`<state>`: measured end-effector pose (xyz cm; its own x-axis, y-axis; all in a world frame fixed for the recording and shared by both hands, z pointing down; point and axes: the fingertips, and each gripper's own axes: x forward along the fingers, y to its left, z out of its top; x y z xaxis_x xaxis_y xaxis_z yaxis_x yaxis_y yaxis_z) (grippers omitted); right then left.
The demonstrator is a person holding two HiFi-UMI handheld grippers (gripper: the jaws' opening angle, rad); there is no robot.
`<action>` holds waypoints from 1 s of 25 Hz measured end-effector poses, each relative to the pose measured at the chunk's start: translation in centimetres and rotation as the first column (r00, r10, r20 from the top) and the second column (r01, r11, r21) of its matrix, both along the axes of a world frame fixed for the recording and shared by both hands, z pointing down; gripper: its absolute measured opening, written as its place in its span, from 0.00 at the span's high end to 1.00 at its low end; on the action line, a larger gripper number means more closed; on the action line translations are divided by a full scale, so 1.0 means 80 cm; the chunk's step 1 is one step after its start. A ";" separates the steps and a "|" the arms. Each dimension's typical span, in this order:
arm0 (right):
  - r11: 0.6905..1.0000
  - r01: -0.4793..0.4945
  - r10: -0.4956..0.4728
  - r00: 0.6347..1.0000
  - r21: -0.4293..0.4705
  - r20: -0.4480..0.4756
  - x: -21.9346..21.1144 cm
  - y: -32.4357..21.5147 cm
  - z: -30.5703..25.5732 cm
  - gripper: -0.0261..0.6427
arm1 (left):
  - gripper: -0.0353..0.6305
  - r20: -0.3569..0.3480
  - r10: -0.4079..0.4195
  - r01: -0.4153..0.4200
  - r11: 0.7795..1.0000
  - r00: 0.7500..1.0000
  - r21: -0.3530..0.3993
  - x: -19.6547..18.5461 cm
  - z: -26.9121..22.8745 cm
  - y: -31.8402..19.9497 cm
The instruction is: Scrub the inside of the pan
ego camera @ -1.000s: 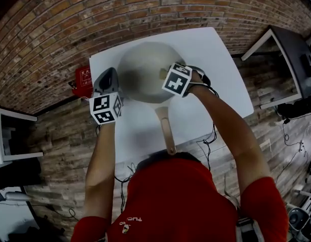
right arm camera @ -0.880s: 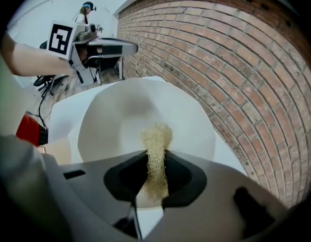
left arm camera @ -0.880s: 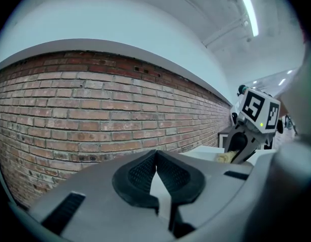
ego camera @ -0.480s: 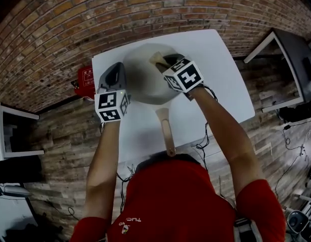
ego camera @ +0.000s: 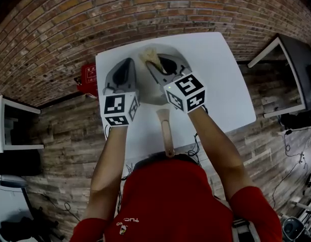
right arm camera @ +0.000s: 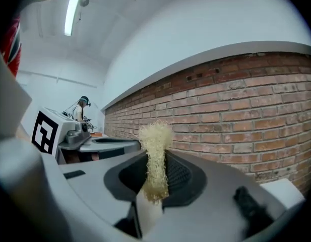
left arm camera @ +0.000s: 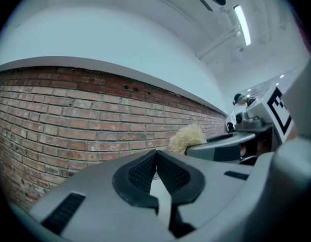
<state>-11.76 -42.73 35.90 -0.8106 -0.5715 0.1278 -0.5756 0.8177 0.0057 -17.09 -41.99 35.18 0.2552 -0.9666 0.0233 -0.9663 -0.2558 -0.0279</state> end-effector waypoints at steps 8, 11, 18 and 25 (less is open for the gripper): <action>0.999 -0.028 0.030 0.995 -0.020 0.097 0.012 0.018 -0.005 0.83 | 0.93 -0.004 0.006 -0.006 0.999 1.000 0.032 0.021 -0.012 0.015; 0.999 -0.034 0.035 0.994 -0.015 0.103 0.017 0.020 -0.006 0.83 | 0.93 0.000 0.005 -0.005 0.999 1.000 0.036 0.025 -0.014 0.018; 1.000 -0.024 0.025 0.994 -0.004 0.105 0.019 0.026 -0.010 0.83 | 0.93 -0.002 -0.004 0.004 1.000 1.000 0.028 0.028 -0.012 0.022; 1.000 -0.012 0.013 0.995 -0.003 0.097 0.017 0.028 -0.012 0.83 | 0.93 -0.009 -0.012 0.012 0.999 1.000 0.032 0.027 -0.014 0.023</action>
